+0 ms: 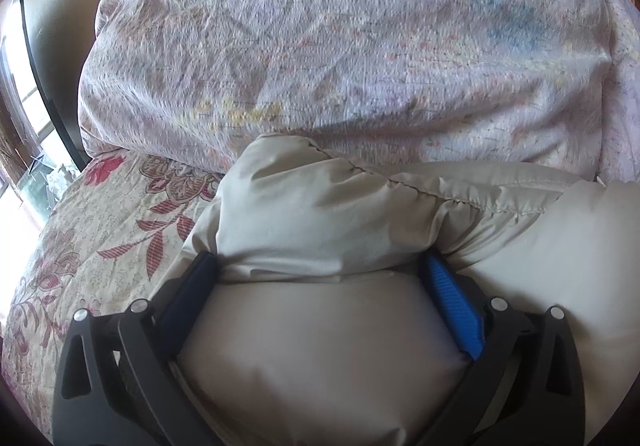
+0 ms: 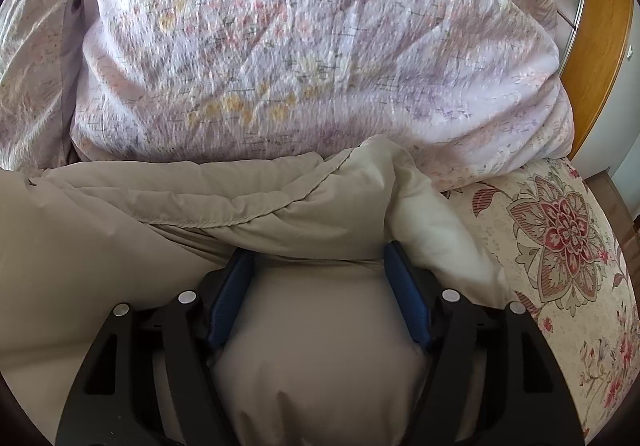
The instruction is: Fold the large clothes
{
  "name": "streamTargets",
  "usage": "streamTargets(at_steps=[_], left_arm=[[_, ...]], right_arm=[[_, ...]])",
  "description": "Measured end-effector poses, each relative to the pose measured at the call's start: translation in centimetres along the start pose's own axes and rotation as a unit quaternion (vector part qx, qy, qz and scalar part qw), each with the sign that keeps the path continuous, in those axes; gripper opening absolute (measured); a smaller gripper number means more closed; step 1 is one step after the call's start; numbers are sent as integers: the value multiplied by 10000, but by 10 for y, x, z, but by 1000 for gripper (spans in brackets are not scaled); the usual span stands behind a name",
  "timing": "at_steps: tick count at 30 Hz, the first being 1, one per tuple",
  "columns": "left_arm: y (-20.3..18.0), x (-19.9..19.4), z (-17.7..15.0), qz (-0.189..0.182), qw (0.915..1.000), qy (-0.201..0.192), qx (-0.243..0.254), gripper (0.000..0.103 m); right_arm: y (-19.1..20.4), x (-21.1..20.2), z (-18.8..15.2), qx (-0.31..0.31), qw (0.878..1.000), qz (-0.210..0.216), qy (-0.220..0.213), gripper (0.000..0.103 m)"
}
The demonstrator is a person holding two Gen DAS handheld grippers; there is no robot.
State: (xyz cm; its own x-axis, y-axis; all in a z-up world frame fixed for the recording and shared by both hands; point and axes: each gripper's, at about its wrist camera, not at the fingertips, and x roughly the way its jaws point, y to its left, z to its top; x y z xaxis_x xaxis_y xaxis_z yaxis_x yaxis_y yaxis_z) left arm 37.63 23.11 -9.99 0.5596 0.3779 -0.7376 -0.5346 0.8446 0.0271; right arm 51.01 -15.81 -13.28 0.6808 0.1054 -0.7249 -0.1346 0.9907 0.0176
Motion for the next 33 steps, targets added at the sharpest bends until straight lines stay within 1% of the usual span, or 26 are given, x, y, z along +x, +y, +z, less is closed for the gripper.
streamTargets(at_steps=[3,9,22,26,28,30,32,33], left_arm=[[1,3,1,-42,10000,24,-26,101],[7,6,0,-105,9999,34,-85,101],[7,8,0,-70,9999,31,-76,101],[4,2,-1,-37,10000,-20,-66,101],[5,-8,-2,54,10000,-18,-52,100],[9,-24,-6,-49,10000,6,-58,96],[23,-59,-14,-454,9987,-161,-192,96],[29,-72,-18,-563,9979,-222,-227,96]], right_arm=[[-2,6,2,14,10000,25,11,70],[-3,2,1,72,10000,62,-3,70],[-3,0,1,81,10000,20,0,70],[-4,-2,1,140,9999,57,-63,70],[-8,-6,1,228,9996,125,-96,70],[-19,-20,-2,450,9988,157,-98,71],[-40,-45,-8,917,9948,367,-232,74],[-55,-62,-14,1225,9905,524,-329,76]])
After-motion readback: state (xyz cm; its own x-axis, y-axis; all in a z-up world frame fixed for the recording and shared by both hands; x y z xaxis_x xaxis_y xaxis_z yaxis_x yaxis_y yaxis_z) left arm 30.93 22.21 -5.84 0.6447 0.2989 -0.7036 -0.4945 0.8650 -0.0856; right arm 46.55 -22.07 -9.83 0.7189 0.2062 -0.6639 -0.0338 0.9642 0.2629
